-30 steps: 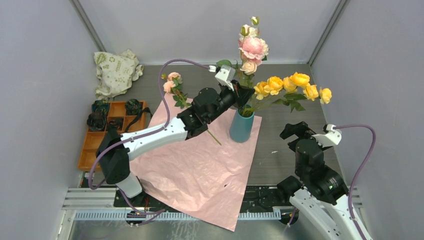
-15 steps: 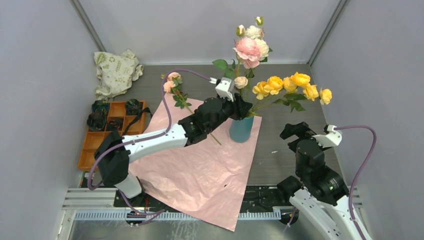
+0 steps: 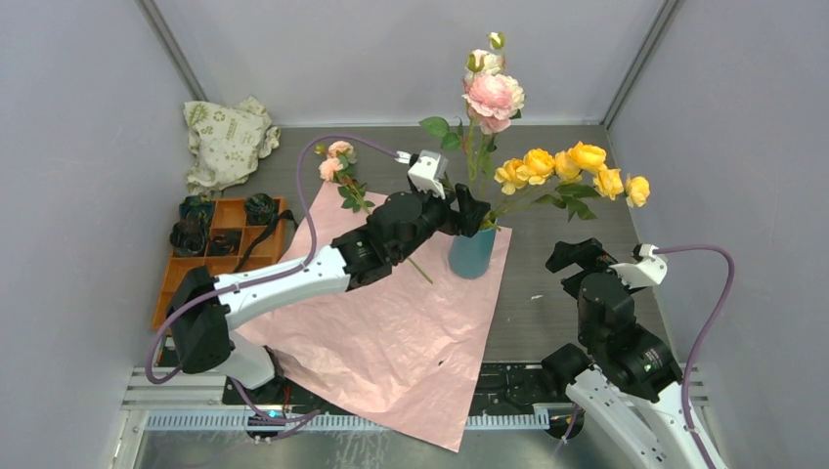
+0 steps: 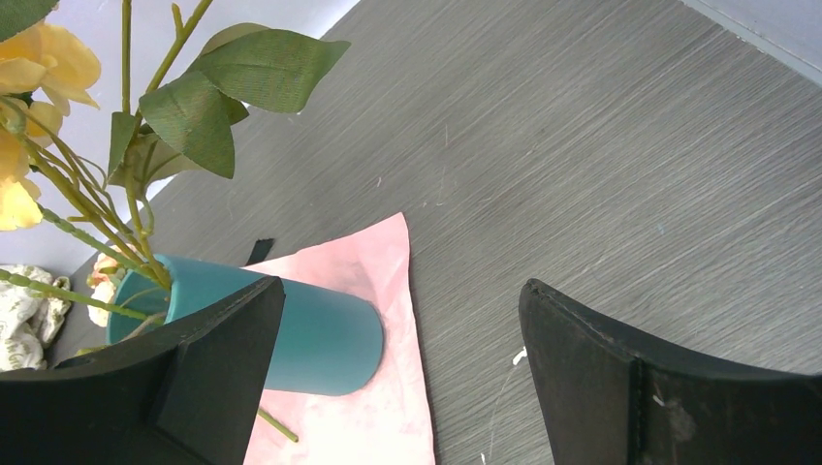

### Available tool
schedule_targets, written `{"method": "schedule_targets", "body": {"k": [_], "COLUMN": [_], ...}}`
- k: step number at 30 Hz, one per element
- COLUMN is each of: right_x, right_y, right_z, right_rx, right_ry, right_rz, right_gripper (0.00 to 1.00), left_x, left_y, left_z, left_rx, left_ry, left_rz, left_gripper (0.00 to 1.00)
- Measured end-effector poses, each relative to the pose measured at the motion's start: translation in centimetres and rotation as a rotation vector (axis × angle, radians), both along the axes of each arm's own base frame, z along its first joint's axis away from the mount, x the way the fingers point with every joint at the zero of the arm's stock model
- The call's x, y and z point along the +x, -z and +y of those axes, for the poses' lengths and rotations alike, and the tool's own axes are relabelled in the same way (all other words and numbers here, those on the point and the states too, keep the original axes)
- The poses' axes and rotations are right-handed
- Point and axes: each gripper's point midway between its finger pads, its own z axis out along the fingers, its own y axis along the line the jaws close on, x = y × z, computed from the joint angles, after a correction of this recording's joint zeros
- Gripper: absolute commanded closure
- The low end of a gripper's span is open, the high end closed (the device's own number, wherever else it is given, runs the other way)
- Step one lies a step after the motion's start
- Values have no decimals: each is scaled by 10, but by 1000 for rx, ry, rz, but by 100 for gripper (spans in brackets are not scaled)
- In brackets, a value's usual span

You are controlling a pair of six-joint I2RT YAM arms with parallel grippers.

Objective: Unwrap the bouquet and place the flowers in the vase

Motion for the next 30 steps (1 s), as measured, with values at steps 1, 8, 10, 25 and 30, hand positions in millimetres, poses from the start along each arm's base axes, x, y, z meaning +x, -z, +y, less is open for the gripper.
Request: {"method": "schedule_targets", "body": {"k": [1,8,10,25,30], "right_x": [0,-1,-1,-3,-5], "right_y": [0,0,0,1,0], "right_z": [0,1,1,3,1], "right_rx": [1,10,11,17,21], "right_ry": [-1,-6,-6,-19,-18], "right_rz": [0,-5,-6,-1,-9], "right_gripper": [4,4,4,4,4], "left_x": [0,-3,-4,-12,-12], "left_y": [0,-6,-11,-48,-50], "left_z": [1,9,12,24,36], "left_rx": [2,20,16,13,39], "left_ry": [-2,-6,-7,3,-31], "left_rz": [-1,-15,-19,-75,-68], "left_gripper": [16,2,0,0,0]}}
